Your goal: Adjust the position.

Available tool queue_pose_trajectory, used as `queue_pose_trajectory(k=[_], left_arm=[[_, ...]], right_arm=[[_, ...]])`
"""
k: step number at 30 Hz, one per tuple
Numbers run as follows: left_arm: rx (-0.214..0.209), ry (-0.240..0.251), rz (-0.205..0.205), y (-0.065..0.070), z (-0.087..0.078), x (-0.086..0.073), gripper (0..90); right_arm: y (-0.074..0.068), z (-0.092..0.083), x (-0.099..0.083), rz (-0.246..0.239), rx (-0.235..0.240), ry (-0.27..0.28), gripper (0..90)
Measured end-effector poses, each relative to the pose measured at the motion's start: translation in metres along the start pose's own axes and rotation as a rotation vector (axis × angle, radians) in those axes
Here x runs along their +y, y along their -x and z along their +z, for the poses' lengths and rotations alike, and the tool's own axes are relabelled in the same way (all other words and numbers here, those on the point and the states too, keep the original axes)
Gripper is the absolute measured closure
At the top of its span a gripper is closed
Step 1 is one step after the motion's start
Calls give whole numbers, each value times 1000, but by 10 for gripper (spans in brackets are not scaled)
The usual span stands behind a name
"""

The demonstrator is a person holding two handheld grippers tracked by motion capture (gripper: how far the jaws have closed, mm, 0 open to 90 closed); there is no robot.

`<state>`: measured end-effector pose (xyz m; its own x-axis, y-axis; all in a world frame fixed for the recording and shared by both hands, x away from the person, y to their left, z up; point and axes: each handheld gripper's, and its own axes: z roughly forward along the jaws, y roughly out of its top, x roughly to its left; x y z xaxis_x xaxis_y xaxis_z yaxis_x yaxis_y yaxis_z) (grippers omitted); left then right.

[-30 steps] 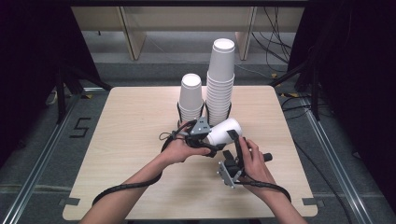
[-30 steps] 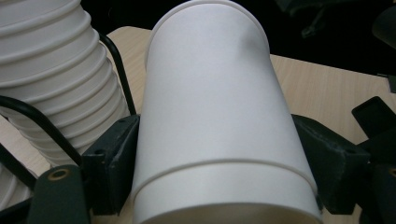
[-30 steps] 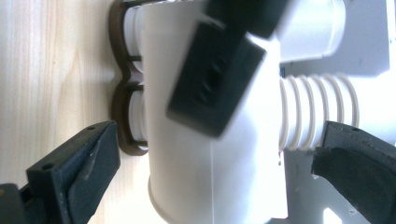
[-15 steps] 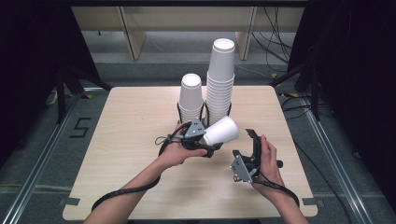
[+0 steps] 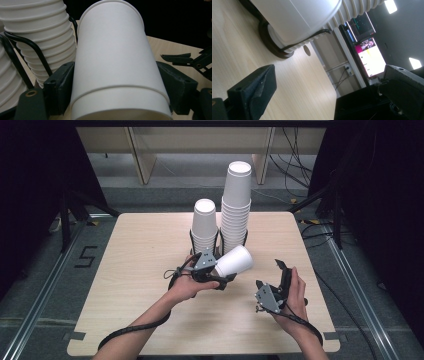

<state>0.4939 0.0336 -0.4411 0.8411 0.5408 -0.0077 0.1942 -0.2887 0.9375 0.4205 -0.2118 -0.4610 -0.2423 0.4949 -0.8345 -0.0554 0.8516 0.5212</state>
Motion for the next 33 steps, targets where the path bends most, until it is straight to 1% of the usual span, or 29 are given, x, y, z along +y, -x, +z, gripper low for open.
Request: queue_pose_trajectory(k=[2,3,4,5,6,7,8,10,11,12,13,14,15,16,20,21,22,24,25,26,29,31,32,33], left_arm=[[7,7,-8,-1,-1,-1,206],[8,8,-2,-1,-1,-1,206],[13,10,-8,-1,-2,-2,206],[12,13,-6,-1,-2,-2,206],[12,14,-6,-1,-2,-3,206],[14,17,-7,-1,-2,-3,205],[16,19,-8,-1,-2,-3,205],[20,23,-14,-1,-2,-4,206],[20,23,-12,-1,-2,-4,205],[22,25,-11,-1,-2,-4,205],[23,27,-10,-1,-2,-4,205],[23,28,-10,-1,-2,-4,205],[19,39,-13,-2,-2,-4,205],[26,35,-11,-2,-3,-3,205],[30,47,-19,-2,-5,-2,205],[32,49,-17,-2,-5,-2,206],[31,50,-19,-2,-5,-2,206],[33,54,-20,-2,-5,-3,206],[33,56,-22,-2,-5,-3,205],[35,59,-24,-2,-5,-3,206],[34,60,-26,-1,-5,-4,206],[36,62,-25,-2,-5,-5,206],[36,62,-25,-2,-5,-5,205],[38,62,-24,-2,-5,-5,206]], right_arm=[[0,0,-1,17,-5,-7,13],[0,0,-2,28,-6,-11,13],[0,0,-2,20,-4,-11,13],[0,0,-3,24,3,-13,13],[0,1,-3,30,9,-13,13],[-1,1,-3,55,9,-19,14],[0,1,-3,48,6,-16,14],[0,1,-3,64,13,-17,13],[0,1,-3,79,6,-18,14],[0,2,-3,101,21,-20,13],[1,2,-4,117,21,-18,13],[0,2,-4,153,25,-22,14],[2,3,-4,169,28,-23,14],[2,3,-5,197,32,-22,14],[7,4,-6,334,48,-20,14],[8,4,-6,382,54,-21,14],[9,4,-6,412,55,-19,14],[11,4,-7,442,59,-15,14],[12,4,-7,471,57,-15,14],[13,4,-7,484,61,-14,14],[15,5,-7,564,69,-6,13],[16,5,-7,606,80,-7,13],[15,5,-7,645,92,-15,13],[16,6,-7,656,90,-9,13]])
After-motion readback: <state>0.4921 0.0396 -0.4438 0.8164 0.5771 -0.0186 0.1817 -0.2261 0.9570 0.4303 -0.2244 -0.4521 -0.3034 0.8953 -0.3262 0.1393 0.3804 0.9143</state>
